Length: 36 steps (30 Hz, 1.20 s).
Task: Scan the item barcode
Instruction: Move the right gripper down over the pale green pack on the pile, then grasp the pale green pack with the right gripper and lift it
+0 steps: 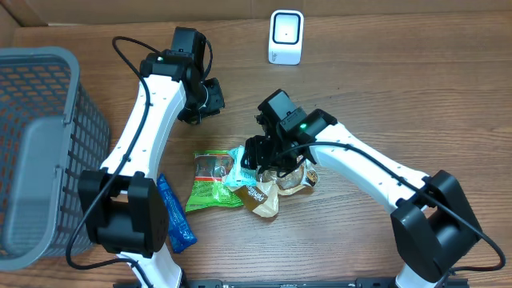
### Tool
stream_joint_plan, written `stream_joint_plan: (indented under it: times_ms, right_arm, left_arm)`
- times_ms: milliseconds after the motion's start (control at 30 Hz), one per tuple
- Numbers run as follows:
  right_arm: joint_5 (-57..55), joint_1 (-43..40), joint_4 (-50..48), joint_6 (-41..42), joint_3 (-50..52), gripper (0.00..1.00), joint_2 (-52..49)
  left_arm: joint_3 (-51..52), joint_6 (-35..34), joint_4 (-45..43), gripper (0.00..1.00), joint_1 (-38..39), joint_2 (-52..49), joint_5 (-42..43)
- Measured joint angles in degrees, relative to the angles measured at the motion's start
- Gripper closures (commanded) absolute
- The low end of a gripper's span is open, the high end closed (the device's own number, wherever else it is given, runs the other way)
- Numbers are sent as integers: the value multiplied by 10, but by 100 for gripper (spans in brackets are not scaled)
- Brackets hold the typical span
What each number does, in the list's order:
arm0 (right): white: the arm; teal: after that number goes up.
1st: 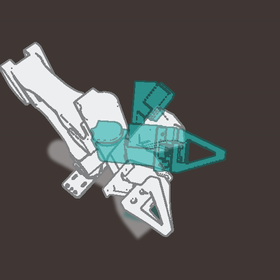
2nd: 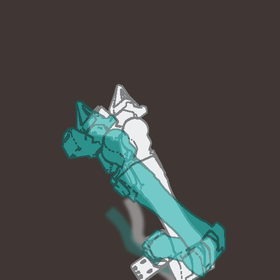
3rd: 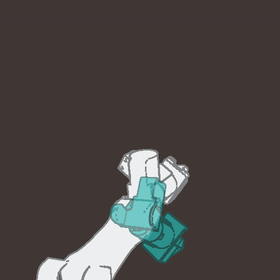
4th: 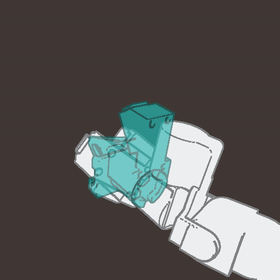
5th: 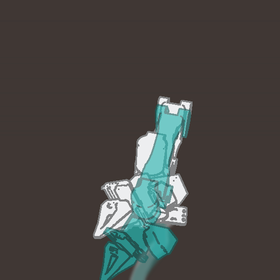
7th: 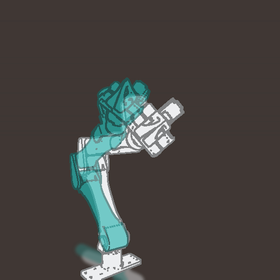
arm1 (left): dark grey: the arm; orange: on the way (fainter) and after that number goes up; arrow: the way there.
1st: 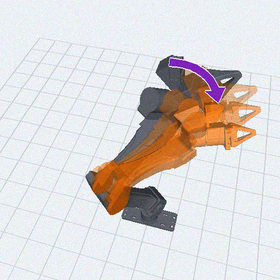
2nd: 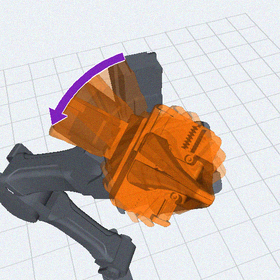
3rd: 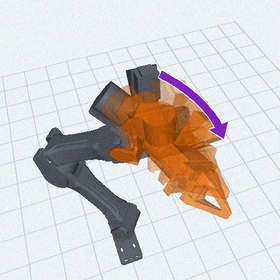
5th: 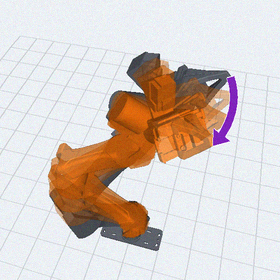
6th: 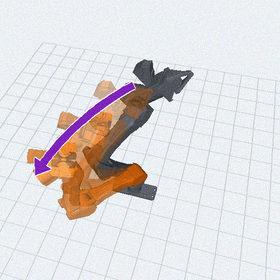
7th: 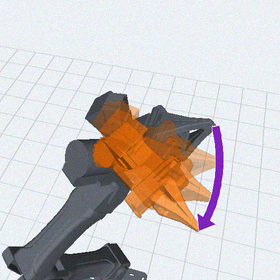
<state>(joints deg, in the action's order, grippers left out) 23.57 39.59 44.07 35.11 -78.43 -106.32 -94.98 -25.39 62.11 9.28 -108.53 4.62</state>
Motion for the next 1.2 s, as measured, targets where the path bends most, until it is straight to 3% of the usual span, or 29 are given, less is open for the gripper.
stream_joint_plan:
  times_ms: [233,433,867,1200]
  right_arm:
    - [-40,24,-33,28,0,34,0]
    - [-73,42,-33,49,0,27,0]
    - [-86,62,-31,75,16,26,-1]
    - [-105,82,-42,82,16,25,-17]
  left_arm:
    - [0,0,-19,78,0,-4,-2]
    - [0,0,-24,77,0,-4,-2]
    - [0,0,-37,77,0,-4,-11]
    - [0,0,-48,65,0,-4,-30]
